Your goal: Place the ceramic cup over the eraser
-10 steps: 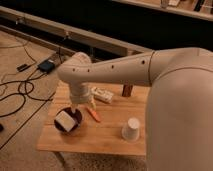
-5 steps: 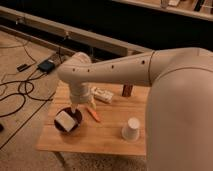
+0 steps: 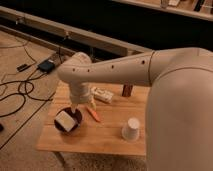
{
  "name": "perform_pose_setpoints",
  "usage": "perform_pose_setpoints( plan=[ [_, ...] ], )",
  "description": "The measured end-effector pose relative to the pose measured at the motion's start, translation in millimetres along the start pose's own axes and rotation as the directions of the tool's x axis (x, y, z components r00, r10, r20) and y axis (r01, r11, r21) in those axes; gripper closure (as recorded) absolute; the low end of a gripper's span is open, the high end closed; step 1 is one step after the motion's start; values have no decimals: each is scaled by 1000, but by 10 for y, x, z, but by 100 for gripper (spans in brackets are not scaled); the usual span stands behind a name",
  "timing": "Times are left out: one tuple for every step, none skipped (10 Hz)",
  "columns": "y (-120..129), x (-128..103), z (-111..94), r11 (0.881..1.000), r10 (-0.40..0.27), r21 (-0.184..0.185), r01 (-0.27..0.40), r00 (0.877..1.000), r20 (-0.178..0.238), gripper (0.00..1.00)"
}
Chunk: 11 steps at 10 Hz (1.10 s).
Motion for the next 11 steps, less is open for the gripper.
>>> perform_pose_setpoints(
  plan=[
    [0,0,0,1000,0,0,0,1000,0,35],
    [0,0,0,1000,0,0,0,1000,0,35],
    [0,0,0,1000,0,0,0,1000,0,35],
    [-21,6,4,1000,-2,2,2,1000,-1,35],
    [-145,27,17,1000,-8,11,8,1000,0,35],
    [-294,44,29,1000,-4,22,4,1000,3,35],
    [-390,60,34,1000,4,23,-4,1000,5,35],
    [-575,99,40,999,28,20,-28,1000,12,35],
    [-700,133,42,999,47,18,-47,999,15,35],
    [-850,180,55,997,73,13,-74,997,17,35],
    [-1018,243,82,994,108,-2,-108,994,15,35]
  ],
)
